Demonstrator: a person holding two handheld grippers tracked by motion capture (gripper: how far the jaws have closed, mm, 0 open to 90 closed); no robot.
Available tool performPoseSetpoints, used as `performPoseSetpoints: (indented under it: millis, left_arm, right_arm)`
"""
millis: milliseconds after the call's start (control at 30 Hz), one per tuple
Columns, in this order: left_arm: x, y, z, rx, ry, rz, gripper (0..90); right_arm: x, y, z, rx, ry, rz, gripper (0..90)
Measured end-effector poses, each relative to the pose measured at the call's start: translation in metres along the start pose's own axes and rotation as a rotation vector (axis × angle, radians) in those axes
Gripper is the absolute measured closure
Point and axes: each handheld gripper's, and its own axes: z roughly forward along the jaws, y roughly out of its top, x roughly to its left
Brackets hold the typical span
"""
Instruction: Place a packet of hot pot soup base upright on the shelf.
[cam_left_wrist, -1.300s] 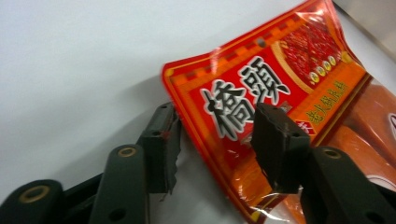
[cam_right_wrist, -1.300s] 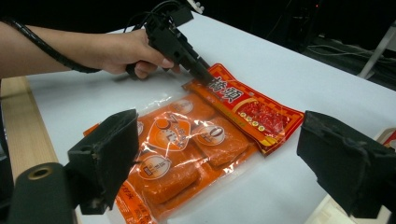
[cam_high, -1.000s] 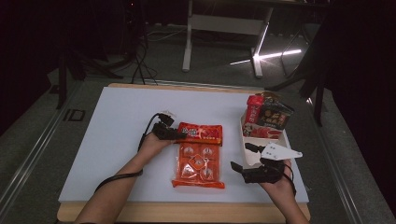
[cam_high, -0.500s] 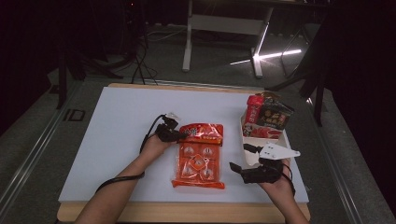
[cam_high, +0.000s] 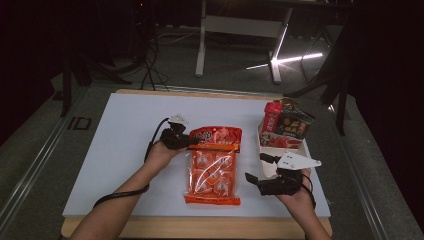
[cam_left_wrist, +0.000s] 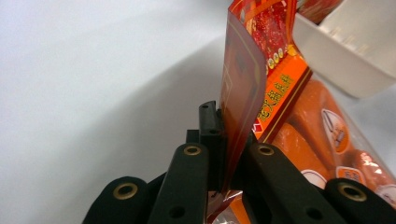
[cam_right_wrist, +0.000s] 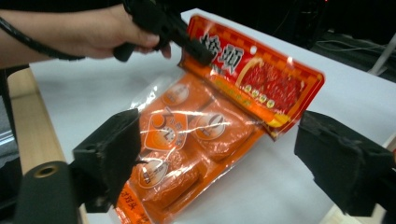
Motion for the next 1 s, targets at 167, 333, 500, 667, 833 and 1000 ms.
performPoseSetpoints:
  millis: [167, 333, 500, 667, 833, 1000]
  left_arm:
    - [-0.01, 0.006, -0.013, -0.027, -0.023, 0.019, 89.7]
    - [-0.02, 0.01, -0.025, -0.053, -0.046, 0.041, 89.7]
    - [-0.032, 0.014, -0.037, -0.074, -0.068, 0.077, 89.7]
    - [-0.039, 0.016, -0.045, -0.088, -0.092, 0.099, 89.7]
    - [-0.046, 0.015, -0.051, -0.108, -0.114, 0.11, 89.8]
    - [-0.052, 0.013, -0.057, -0.126, -0.139, 0.121, 89.8]
  right_arm:
    - [0.001, -0.001, -0.001, 0.01, -0.006, 0.002, 16.7]
    - [0.0, 0.002, -0.007, -0.017, -0.028, 0.006, 18.2]
    - [-0.003, 0.003, -0.01, -0.03, -0.049, 0.016, 18.3]
    - [-0.003, 0.006, -0.012, -0.033, -0.055, 0.012, 18.3]
    - [-0.004, 0.007, -0.013, -0.034, -0.05, 0.024, 18.3]
    - [-0.005, 0.009, -0.013, -0.044, -0.045, 0.028, 18.3]
